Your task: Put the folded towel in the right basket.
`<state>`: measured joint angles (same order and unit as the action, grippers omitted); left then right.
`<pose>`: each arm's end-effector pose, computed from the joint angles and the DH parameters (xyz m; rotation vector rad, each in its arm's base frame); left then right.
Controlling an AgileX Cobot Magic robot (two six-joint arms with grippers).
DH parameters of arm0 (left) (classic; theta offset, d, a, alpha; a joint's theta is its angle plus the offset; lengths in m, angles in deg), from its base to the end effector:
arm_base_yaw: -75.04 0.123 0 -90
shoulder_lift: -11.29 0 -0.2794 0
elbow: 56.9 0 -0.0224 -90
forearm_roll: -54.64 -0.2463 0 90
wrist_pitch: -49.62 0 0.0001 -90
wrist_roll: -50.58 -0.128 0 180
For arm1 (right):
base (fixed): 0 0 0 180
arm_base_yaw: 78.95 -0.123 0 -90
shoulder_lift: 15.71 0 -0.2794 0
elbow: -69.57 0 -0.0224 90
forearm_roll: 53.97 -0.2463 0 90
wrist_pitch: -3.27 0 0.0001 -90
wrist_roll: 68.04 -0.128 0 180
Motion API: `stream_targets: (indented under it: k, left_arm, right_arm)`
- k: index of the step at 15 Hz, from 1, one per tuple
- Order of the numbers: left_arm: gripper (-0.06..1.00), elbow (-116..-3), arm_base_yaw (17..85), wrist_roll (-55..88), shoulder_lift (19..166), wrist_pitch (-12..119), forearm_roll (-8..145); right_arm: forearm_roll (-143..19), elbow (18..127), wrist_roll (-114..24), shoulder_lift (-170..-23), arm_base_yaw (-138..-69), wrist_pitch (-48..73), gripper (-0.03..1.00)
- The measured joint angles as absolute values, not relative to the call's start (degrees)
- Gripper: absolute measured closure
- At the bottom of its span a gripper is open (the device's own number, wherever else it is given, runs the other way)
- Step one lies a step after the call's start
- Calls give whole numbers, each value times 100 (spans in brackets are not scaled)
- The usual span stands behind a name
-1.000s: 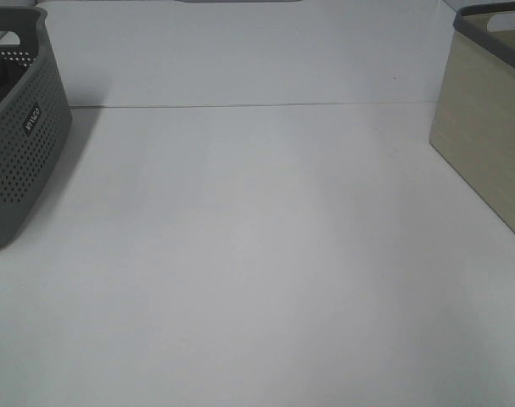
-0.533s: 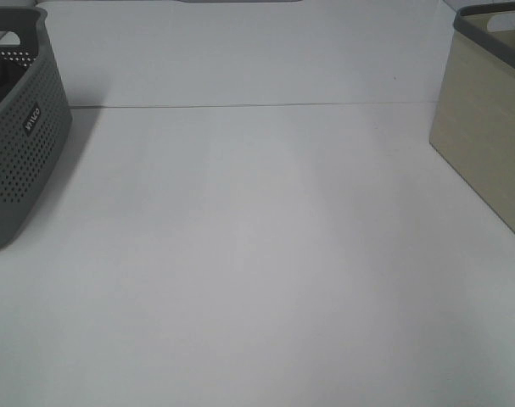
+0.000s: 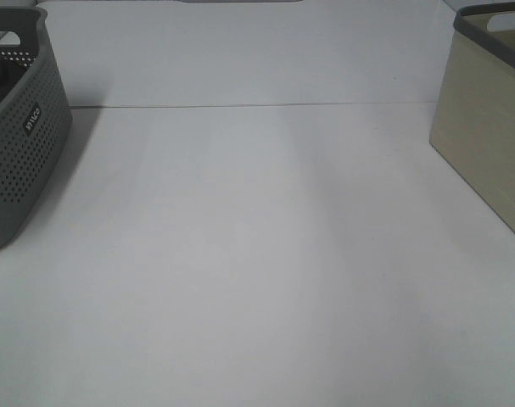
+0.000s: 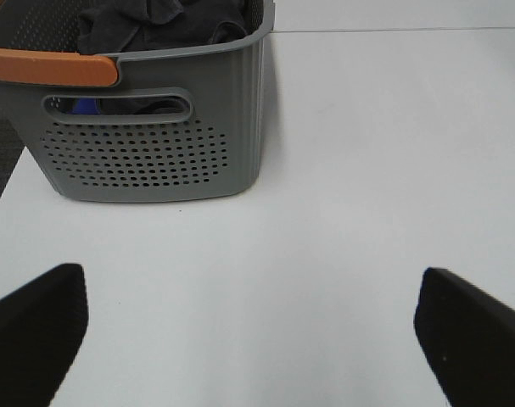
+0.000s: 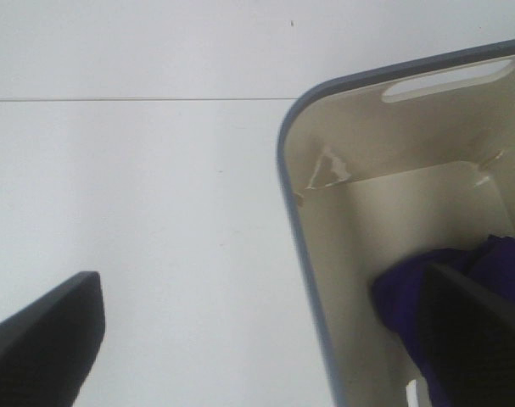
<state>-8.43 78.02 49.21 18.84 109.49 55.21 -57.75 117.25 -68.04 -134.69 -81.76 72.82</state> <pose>0.0299 0.0005 0.2600 -0.0280 2.0226 0.0362 0.4412 0.0296 0.3685 -0.0590 2.4576 0.1075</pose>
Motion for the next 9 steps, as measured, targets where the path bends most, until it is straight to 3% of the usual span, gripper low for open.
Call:
stream_targets:
  k: [4, 9]
  left_arm:
    - [-5, -843, 7802, 4921, 1884, 10949, 5521]
    - [-5, -843, 7802, 4921, 1884, 10949, 5521]
  right_arm:
    - [-5970, 11152, -6913, -12638, -8273, 7276, 1]
    - [-6239, 7565, -6518, -9143, -8273, 7024, 1]
